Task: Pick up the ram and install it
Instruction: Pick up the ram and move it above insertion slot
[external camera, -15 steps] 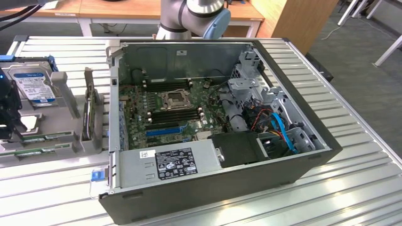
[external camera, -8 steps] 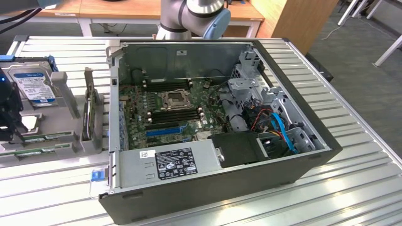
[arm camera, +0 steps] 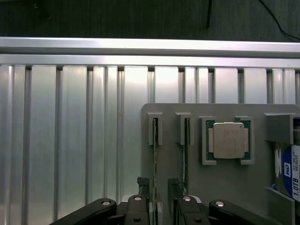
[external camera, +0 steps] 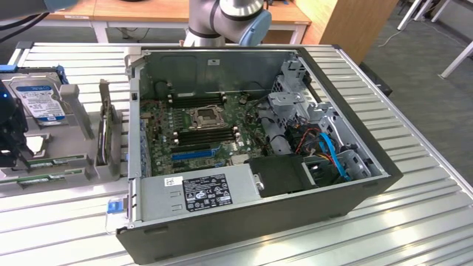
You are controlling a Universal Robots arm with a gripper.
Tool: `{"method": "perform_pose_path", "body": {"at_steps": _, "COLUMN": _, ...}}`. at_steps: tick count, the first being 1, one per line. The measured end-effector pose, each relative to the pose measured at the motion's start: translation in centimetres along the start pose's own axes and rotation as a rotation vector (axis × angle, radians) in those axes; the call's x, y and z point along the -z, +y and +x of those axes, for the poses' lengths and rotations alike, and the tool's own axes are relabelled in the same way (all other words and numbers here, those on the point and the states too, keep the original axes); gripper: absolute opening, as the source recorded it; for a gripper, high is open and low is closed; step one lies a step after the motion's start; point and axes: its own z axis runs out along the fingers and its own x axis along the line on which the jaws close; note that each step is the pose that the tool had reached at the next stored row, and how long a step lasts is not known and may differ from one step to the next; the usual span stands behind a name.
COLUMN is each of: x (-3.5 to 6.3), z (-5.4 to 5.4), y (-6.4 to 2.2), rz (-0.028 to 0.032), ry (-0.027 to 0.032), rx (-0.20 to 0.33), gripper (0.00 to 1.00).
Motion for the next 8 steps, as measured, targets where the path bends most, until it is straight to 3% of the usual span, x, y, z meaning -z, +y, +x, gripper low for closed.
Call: {"method": "perform_pose_path", "body": {"at_steps": 8, "x": -0.08, "z": 0.0, "y": 0.0, "rz": 0.0001, "ry": 0.0, "rx": 0.0, "gripper": 0.3}}
